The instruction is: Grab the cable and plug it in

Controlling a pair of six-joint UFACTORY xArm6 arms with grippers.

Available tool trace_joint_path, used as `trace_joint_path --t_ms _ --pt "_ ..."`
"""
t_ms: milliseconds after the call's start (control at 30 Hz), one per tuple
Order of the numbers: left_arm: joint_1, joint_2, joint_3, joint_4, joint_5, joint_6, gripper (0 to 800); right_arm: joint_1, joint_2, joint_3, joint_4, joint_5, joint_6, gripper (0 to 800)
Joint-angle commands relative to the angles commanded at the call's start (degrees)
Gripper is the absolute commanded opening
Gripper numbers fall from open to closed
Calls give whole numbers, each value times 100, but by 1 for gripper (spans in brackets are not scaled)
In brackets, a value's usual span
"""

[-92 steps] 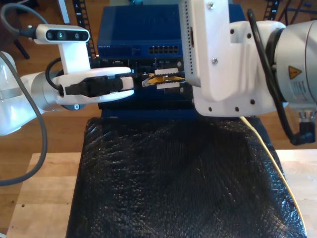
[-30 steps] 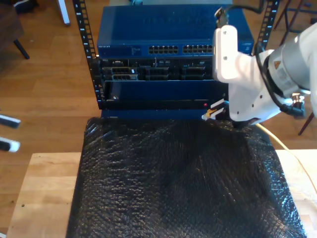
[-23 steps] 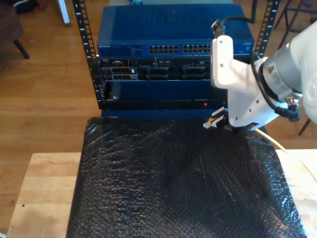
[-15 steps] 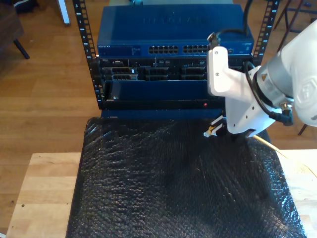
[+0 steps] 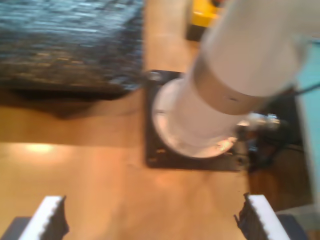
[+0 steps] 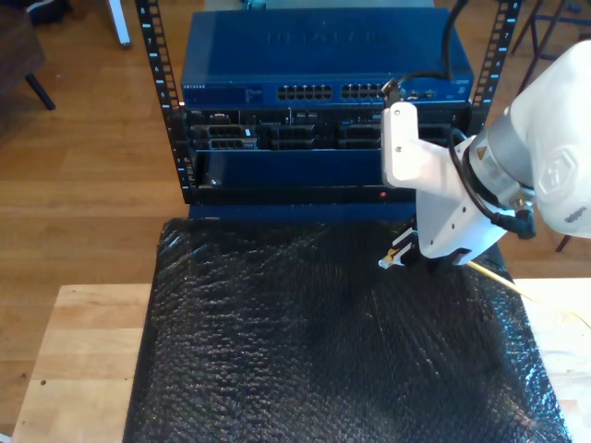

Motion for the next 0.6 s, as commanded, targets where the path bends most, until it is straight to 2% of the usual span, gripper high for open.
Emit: trace_joint_path --t_ms 267,367,600 --pt "378 -211 695 229 -422 941 800 0 0 105 9 -9 9 0" --pt "519 -237 967 290 -501 1073 800 0 0 149 9 -9 9 0" --pt "527 -624 1512 422 -1037 1187 799 0 35 158 9 -9 9 0"
